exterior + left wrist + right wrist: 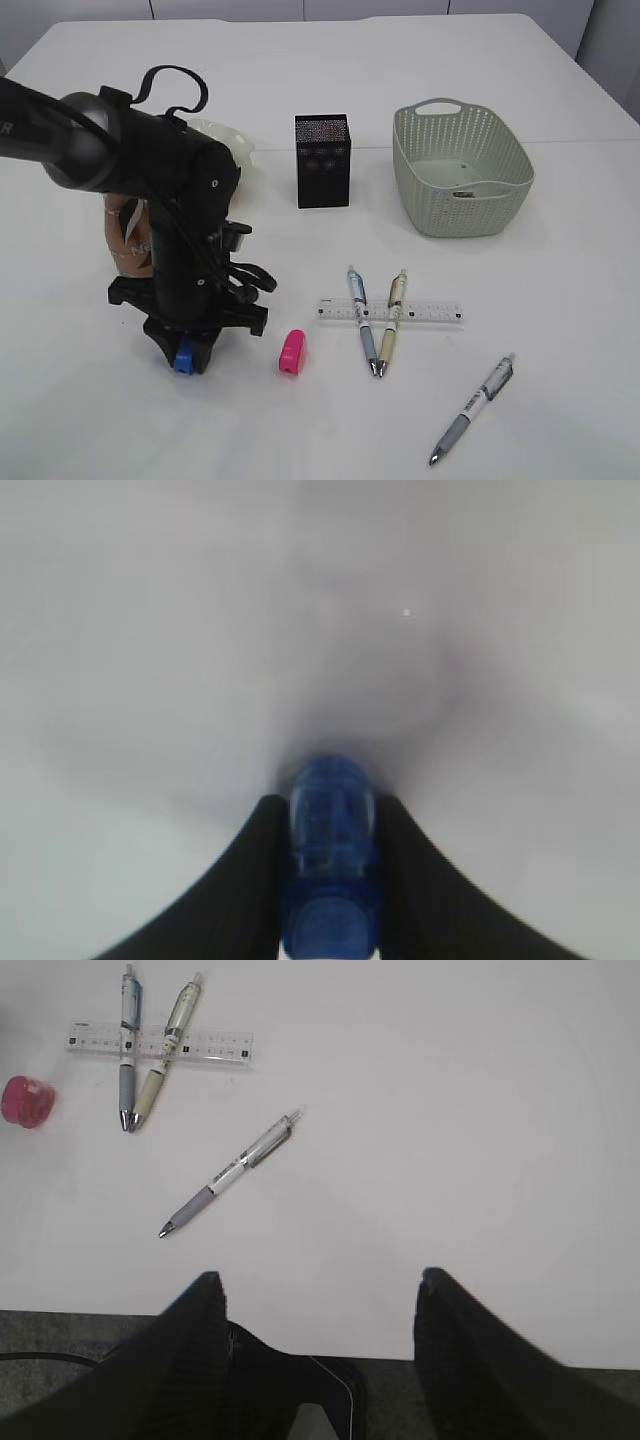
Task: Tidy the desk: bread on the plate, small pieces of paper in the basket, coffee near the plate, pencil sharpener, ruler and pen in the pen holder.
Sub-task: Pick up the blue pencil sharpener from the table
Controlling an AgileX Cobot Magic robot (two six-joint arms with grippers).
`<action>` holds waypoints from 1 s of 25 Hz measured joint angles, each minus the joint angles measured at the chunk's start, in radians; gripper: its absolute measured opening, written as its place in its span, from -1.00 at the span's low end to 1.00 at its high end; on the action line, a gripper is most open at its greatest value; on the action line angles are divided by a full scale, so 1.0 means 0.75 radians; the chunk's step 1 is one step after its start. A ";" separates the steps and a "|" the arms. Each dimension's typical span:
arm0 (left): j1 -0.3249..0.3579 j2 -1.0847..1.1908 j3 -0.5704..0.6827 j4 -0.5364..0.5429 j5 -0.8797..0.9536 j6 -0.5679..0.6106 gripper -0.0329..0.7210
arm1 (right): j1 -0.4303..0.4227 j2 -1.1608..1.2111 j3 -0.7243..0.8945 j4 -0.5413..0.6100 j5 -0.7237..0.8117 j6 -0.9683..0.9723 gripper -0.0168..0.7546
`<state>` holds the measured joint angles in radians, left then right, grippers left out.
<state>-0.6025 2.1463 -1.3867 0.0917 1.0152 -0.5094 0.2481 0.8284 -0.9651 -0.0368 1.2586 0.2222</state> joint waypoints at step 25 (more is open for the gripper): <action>0.000 0.000 -0.147 0.048 0.038 0.001 -0.45 | 0.000 0.048 0.000 -0.060 -0.002 0.000 0.25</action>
<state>-0.6025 2.1463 -1.4966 0.1276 1.0435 -0.5087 0.2481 0.8643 -0.9651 -0.0820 1.2570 0.2222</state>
